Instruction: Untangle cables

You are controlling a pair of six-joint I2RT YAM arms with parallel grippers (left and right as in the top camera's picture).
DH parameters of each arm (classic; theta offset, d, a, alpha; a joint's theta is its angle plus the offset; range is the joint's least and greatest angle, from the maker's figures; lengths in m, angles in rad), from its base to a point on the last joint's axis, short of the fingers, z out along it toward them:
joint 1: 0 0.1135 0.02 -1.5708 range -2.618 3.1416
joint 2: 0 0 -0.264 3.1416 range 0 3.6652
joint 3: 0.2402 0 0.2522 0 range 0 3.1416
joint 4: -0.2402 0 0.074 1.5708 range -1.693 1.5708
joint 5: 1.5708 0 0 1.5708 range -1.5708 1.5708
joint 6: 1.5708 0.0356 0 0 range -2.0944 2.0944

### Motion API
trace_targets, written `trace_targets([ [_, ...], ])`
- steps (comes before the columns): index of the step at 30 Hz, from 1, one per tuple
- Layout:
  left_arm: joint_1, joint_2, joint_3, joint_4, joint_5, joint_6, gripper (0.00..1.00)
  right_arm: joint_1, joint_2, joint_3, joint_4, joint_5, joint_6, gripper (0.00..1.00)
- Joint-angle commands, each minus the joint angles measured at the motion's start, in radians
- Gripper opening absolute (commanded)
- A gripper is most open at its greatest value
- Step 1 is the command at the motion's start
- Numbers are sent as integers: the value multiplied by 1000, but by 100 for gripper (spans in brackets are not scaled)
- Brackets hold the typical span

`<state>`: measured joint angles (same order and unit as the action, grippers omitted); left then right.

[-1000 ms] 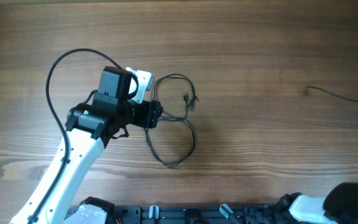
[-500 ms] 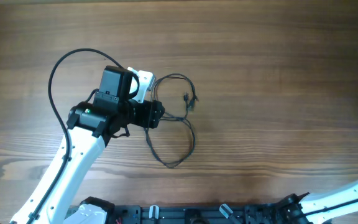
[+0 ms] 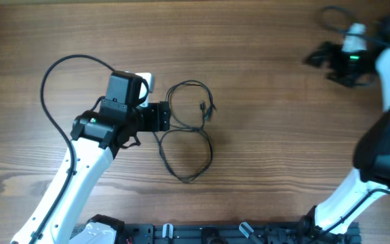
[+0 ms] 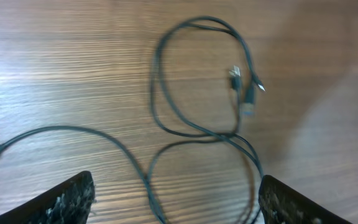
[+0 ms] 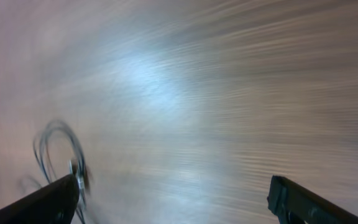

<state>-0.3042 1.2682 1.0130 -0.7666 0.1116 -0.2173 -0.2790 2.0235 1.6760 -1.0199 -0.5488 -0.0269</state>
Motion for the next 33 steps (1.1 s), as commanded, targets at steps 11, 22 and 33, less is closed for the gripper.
trace_targets([
  [11,267,4,6,21,-92,-71,100,810,-10,-55,-207,294,-277,100],
  [22,276,61,5,26,-95,-71,100,931,-9,-180,-63,436,269,49],
  [33,276,61,5,28,-95,-71,100,931,-9,-399,114,295,274,46],
])
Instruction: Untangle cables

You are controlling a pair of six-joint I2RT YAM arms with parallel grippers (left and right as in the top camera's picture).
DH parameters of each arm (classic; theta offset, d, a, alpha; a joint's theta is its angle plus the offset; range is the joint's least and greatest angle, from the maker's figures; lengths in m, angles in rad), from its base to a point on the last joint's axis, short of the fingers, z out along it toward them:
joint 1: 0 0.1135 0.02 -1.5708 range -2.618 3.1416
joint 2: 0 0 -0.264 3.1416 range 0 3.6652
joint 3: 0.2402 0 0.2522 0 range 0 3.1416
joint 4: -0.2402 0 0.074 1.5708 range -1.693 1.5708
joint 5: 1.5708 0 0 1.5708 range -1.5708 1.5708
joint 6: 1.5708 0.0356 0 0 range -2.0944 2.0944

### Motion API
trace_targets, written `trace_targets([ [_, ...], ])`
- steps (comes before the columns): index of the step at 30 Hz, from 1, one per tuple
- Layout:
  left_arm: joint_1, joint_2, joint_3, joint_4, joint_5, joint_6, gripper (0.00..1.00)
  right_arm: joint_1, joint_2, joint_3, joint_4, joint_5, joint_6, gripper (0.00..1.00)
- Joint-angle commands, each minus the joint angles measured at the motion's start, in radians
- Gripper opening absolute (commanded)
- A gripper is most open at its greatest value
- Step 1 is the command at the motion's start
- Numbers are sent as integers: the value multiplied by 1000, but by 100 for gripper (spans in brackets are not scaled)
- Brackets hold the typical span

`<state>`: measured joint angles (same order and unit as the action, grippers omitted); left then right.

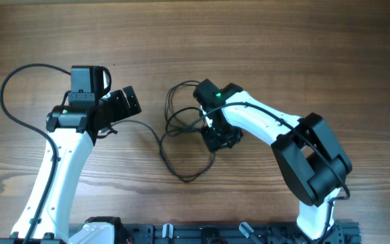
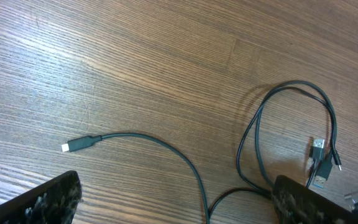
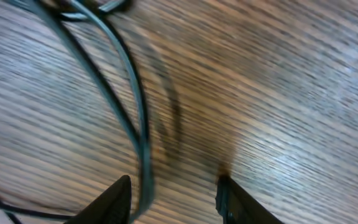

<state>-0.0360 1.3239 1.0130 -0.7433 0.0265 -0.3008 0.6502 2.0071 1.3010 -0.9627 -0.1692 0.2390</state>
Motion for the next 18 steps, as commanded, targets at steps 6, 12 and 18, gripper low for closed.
trace_targets([
  [6,8,6,5,6,-10,13,100,5,7,-24,211,-117,60,12],
  [12,8,6,5,6,-10,13,100,5,7,-24,237,-117,59,33],
  [18,8,6,5,2,-10,13,100,5,7,-24,251,-68,60,45],
])
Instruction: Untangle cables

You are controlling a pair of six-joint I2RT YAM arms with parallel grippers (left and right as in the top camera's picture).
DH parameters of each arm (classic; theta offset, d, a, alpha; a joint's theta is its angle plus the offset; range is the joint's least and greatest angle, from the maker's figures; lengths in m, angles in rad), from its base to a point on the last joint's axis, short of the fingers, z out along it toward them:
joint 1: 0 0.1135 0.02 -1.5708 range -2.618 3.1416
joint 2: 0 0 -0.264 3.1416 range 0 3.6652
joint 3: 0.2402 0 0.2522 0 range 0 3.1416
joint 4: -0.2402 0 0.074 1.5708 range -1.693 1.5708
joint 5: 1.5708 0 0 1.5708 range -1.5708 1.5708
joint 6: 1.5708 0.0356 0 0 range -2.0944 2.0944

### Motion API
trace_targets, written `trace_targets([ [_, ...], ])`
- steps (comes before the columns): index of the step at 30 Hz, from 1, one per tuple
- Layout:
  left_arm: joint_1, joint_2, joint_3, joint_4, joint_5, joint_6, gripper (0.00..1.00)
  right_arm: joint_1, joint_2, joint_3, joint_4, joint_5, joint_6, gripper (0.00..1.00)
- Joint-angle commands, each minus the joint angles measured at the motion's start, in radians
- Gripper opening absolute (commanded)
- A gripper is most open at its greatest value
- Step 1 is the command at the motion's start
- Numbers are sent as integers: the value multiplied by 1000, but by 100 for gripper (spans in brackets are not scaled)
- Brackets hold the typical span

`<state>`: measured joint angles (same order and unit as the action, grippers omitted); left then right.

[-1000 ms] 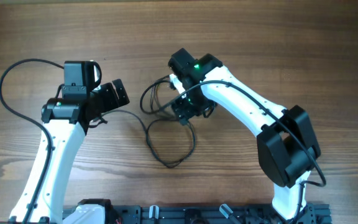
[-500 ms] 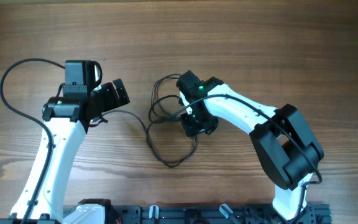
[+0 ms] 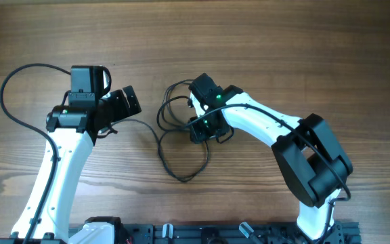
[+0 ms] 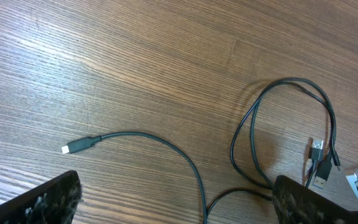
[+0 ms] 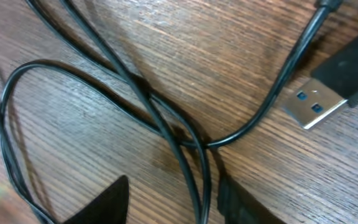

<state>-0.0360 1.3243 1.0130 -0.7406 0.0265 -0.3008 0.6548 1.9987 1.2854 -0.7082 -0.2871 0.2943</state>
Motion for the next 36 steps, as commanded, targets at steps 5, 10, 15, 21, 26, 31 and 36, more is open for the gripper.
trace_targets([
  [5,8,5,5,-5,-10,13,100,0,16,-9,-29,185,3,22],
  [10,8,5,5,-5,-10,13,100,0,16,-9,-24,191,-5,9],
  [15,8,5,5,-5,-10,13,100,0,10,45,-12,182,-6,4],
  [21,8,5,5,-12,-9,13,100,-1,-155,288,-74,183,-52,4],
  [26,7,5,5,-21,217,17,96,-2,-296,371,-51,206,-82,4],
  [31,-19,5,5,-22,418,269,94,-2,-386,371,3,271,-86,4],
  [36,-124,5,5,-43,557,536,92,-2,-417,371,43,295,-86,4],
])
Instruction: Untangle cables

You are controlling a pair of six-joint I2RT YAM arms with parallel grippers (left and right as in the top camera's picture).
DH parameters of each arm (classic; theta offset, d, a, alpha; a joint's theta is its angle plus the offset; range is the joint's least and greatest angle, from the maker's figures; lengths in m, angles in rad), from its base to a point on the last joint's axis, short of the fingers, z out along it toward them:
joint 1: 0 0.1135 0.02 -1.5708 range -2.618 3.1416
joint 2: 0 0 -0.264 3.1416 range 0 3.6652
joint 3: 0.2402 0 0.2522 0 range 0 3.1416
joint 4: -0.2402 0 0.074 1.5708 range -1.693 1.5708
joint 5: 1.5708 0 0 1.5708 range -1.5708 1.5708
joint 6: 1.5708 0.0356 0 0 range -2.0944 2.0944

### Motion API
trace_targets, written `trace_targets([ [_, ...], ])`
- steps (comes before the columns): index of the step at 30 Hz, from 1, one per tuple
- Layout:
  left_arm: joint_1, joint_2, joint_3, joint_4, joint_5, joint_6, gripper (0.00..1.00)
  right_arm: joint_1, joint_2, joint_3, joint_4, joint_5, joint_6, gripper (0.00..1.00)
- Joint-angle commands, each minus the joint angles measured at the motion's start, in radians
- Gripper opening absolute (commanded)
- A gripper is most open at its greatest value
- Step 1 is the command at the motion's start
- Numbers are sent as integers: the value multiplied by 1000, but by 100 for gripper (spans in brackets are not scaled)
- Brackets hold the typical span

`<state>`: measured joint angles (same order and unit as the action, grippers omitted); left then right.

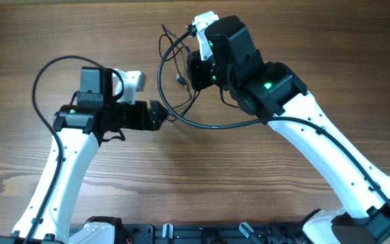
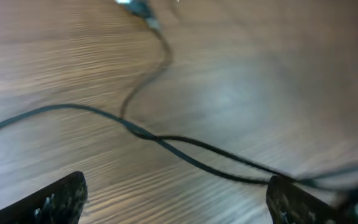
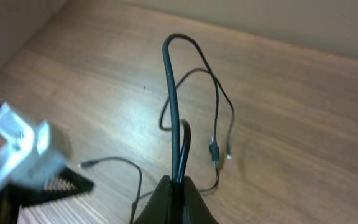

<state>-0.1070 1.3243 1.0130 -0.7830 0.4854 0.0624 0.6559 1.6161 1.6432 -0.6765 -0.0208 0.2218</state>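
Observation:
Thin black cables (image 1: 162, 74) hang lifted off the wooden table, their loop rising above my right gripper (image 1: 196, 71). In the right wrist view that gripper (image 3: 178, 184) is shut on two cable strands (image 3: 171, 99), and two connector ends (image 3: 216, 150) dangle beyond. One strand (image 1: 212, 125) sweeps down to the table. My left gripper (image 1: 161, 116) sits low beside that strand. Its wrist view shows the gripper (image 2: 179, 205) open, with a cable (image 2: 185, 147) crossing the table ahead of the fingers and a connector (image 2: 138, 7) at the top.
The left arm's own black lead (image 1: 46, 74) arcs over the table at the left. A black rail (image 1: 215, 234) runs along the front edge. The bare wooden table (image 1: 303, 41) stretches to the far right.
My right gripper, open and low at the tangle before, is now shut on cable strands and raised toward the far side. My left gripper has moved right, close to the trailing strand.
At first my left gripper was at the tangle and my right arm was at the far right corner. Then the left gripper stood back to the left with one cable end drawn out, and my right gripper was down in the tangle. Now the right gripper holds the cables lifted.

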Motion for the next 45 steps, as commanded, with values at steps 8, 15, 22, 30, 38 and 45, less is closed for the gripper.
trace_targets([
  [8,-145,5,5,25,101,248,68,-42,-52,13,11,31,34,4],
  [15,-145,5,5,80,101,244,16,-42,-120,13,61,-63,56,4],
  [22,-145,5,5,88,102,243,29,-42,-122,13,71,-145,103,4],
  [30,-145,6,5,175,102,183,38,-42,-122,13,79,-289,123,4],
  [38,-145,6,5,188,102,160,4,-42,-122,13,77,-303,145,6],
  [45,-145,6,5,193,102,138,4,-42,-122,13,69,-302,144,25],
])
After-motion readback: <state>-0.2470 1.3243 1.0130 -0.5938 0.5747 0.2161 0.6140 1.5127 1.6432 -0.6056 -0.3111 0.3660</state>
